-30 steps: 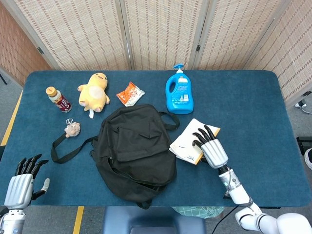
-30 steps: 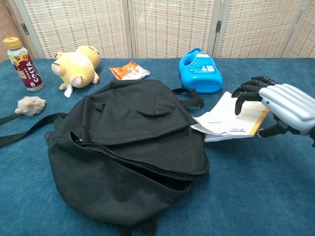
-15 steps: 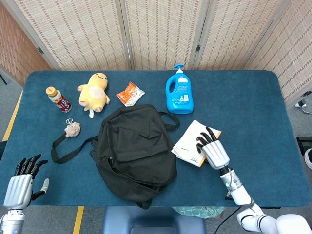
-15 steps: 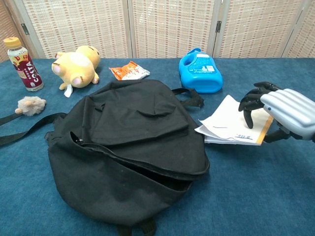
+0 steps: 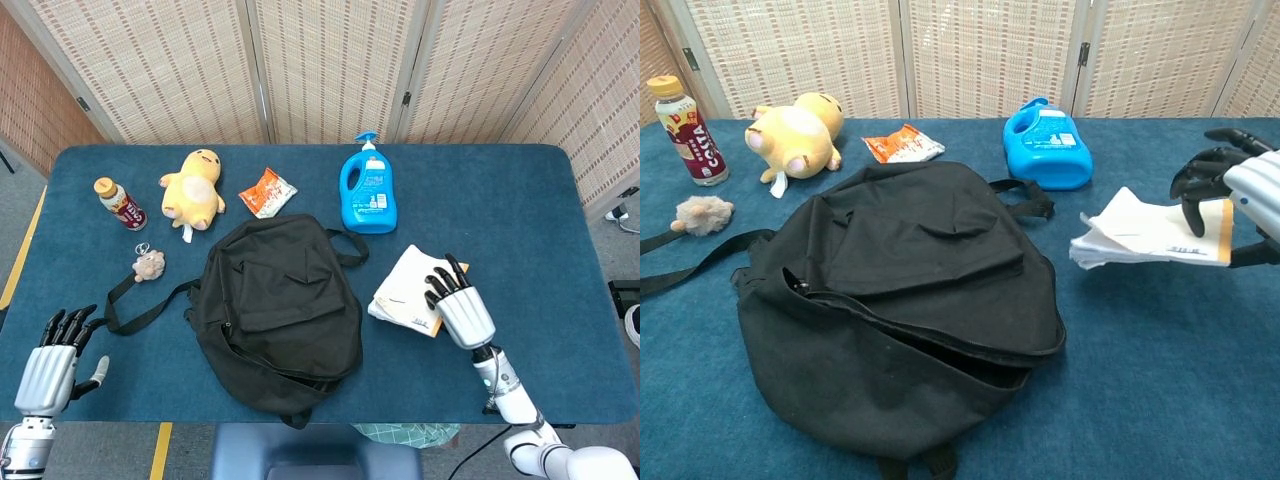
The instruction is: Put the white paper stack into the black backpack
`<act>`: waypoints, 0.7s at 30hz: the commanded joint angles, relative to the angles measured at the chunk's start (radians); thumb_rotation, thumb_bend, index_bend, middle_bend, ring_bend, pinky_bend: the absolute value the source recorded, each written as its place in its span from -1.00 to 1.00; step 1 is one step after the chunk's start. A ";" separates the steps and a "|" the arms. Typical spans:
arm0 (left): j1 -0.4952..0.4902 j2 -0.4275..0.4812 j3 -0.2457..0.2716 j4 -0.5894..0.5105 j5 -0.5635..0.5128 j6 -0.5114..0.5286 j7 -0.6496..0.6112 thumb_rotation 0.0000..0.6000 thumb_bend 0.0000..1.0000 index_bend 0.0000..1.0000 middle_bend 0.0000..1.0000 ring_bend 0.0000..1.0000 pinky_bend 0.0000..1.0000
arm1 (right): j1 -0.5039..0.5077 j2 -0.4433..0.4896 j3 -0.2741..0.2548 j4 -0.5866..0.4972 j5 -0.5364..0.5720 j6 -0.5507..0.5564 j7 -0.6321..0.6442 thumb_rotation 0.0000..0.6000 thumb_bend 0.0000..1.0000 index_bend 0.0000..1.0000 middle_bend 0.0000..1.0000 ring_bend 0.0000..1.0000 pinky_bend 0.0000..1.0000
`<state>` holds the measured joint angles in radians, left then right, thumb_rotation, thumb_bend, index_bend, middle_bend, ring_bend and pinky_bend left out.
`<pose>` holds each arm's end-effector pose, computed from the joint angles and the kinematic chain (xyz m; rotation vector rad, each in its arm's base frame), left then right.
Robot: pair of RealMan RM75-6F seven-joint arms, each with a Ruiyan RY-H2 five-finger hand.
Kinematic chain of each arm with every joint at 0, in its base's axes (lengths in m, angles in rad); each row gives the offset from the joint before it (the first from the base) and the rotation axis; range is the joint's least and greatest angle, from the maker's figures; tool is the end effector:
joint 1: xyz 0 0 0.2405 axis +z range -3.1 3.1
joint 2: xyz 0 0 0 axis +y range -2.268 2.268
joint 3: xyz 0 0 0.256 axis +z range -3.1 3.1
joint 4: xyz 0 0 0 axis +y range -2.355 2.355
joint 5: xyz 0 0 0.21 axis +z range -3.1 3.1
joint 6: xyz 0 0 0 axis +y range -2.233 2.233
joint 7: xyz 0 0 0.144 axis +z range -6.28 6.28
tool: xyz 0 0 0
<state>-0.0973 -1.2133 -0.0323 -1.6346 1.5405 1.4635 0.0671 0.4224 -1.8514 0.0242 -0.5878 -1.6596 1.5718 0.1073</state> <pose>-0.2915 0.1795 0.1200 -1.4412 -0.9461 -0.9523 -0.2800 -0.2864 0.0045 1.6729 -0.4201 1.1127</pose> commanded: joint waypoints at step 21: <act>-0.386 0.064 -0.027 -0.096 0.172 -0.410 -0.126 1.00 -0.10 -0.41 -0.75 -0.75 -1.00 | 0.018 0.368 0.055 -0.488 -0.110 0.257 -0.232 1.00 -0.13 0.40 -0.19 -0.48 -0.85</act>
<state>-0.4553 -1.1410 -0.0547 -1.7174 1.7012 1.0824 -0.0701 0.4376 -1.5430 0.0780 -0.9975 -1.7444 1.8309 -0.0641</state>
